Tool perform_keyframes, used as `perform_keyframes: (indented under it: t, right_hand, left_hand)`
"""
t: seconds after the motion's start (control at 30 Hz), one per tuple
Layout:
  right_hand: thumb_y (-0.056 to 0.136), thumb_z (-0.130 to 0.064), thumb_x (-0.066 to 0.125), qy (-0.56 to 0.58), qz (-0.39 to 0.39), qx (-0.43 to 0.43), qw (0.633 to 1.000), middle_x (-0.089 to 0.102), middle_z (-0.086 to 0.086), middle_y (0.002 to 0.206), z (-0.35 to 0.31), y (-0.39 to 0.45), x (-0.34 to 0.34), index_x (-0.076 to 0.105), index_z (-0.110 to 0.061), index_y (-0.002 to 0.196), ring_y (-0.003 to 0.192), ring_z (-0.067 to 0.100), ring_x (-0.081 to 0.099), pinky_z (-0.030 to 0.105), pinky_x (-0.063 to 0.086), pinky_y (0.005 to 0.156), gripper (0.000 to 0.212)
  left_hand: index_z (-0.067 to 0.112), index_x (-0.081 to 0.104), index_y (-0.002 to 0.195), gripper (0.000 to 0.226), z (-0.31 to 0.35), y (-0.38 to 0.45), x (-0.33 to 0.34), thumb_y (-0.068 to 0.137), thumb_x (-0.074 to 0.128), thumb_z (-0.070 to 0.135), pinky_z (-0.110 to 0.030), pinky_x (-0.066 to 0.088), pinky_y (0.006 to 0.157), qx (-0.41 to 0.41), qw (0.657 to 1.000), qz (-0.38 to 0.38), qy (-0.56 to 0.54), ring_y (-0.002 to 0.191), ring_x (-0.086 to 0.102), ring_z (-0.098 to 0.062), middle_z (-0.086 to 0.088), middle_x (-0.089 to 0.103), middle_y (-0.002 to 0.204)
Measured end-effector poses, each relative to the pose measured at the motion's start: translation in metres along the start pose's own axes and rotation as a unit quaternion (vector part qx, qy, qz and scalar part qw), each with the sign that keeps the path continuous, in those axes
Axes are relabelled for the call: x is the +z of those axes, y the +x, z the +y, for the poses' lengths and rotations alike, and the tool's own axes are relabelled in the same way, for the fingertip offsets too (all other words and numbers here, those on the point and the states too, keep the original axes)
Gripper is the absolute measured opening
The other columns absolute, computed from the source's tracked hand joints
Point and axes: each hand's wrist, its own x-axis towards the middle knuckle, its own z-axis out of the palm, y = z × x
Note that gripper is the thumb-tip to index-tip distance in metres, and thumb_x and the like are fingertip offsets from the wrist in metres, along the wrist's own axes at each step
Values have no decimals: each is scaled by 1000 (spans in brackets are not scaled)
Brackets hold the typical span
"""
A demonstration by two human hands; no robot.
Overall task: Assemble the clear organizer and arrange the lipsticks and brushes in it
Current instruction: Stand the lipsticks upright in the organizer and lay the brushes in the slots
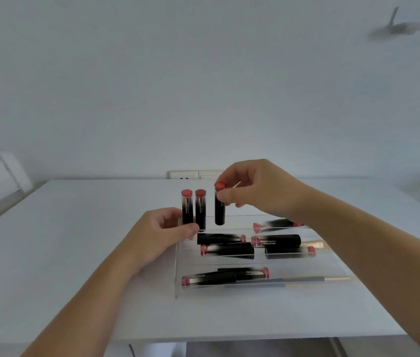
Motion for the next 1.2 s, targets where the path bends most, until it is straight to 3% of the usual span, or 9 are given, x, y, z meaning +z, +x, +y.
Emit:
perform_keyframes:
  t: [0.2, 0.33, 0.5, 0.57, 0.67, 0.7, 0.77, 0.87, 1.2]
  right_hand:
    - [82, -27, 78, 12, 17, 7, 1000, 76, -6, 82, 4, 3, 15, 75, -28, 85, 82, 22, 72, 30, 60, 77, 5]
    - [80, -26, 80, 12, 16, 20, 1000, 75, -7, 81, 5, 4, 18, 74, -27, 84, 69, 8, 68, 22, 60, 69, 6]
    - [79, -18, 80, 15, 11, 22, 1000, 74, -8, 77, 2, 3, 21, 71, -25, 88, 62, 2, 65, 11, 48, 55, 14]
    - [79, -15, 80, 3, 4, 22, 1000, 72, -10, 73, 1, 2, 22, 68, -24, 90, 61, 3, 64, 12, 47, 54, 18]
    - [78, -13, 81, -20, -3, 26, 999, 75, -6, 82, 1, 1, 24, 67, -23, 94, 68, 11, 69, 23, 54, 63, 23]
    - [78, -13, 81, -22, -4, 26, 999, 75, -7, 82, 1, 0, 24, 66, -23, 94, 66, 9, 68, 21, 54, 58, 24]
    - [77, -12, 81, -27, -8, 25, 999, 72, -13, 74, 2, -1, 26, 65, -24, 93, 56, 0, 61, 12, 43, 46, 25]
    - [78, -12, 80, -33, -11, 23, 999, 67, -19, 65, 3, -1, 28, 64, -24, 91, 52, -4, 57, 6, 37, 41, 24]
    - [75, -11, 82, -36, -7, 2, 999, 70, -20, 73, 6, 0, 30, 63, -26, 89, 59, -6, 62, 4, 37, 41, 28]
  left_hand:
    - [40, 77, 105, 39, 3, 0, 2, 68, 79, 53, -29, 51, 91, 8, 1000, 0, -3, 99, 75, -10, 6, 80, 103]
    - [46, 74, 110, 42, 7, -1, 6, 68, 80, 47, -25, 48, 92, 19, 999, -10, -46, 106, 73, -8, 8, 79, 111]
    - [41, 75, 112, 44, 8, 1, 12, 68, 80, 45, -24, 48, 90, 27, 997, 15, -67, 106, 72, -7, 9, 78, 112]
    - [39, 76, 111, 43, 9, 1, 14, 68, 80, 45, -23, 49, 89, 30, 997, 17, -69, 104, 73, -7, 9, 79, 110]
    - [39, 76, 106, 41, 10, 3, 16, 66, 81, 45, -25, 50, 88, 30, 996, 34, -77, 100, 74, -8, 8, 79, 106]
    - [38, 76, 105, 40, 9, 3, 17, 66, 82, 45, -27, 50, 88, 29, 996, 38, -80, 100, 74, -9, 8, 79, 106]
    - [38, 77, 105, 39, 8, 5, 17, 66, 82, 44, -28, 51, 89, 29, 996, 36, -75, 100, 74, -10, 7, 79, 105]
    - [37, 77, 106, 39, 8, 6, 17, 69, 83, 43, -33, 52, 95, 29, 997, 20, -64, 101, 74, -13, 5, 79, 106]
    - [36, 78, 109, 35, 9, 5, 18, 75, 82, 36, -29, 52, 92, 22, 998, -1, -61, 102, 75, -12, 4, 80, 106]
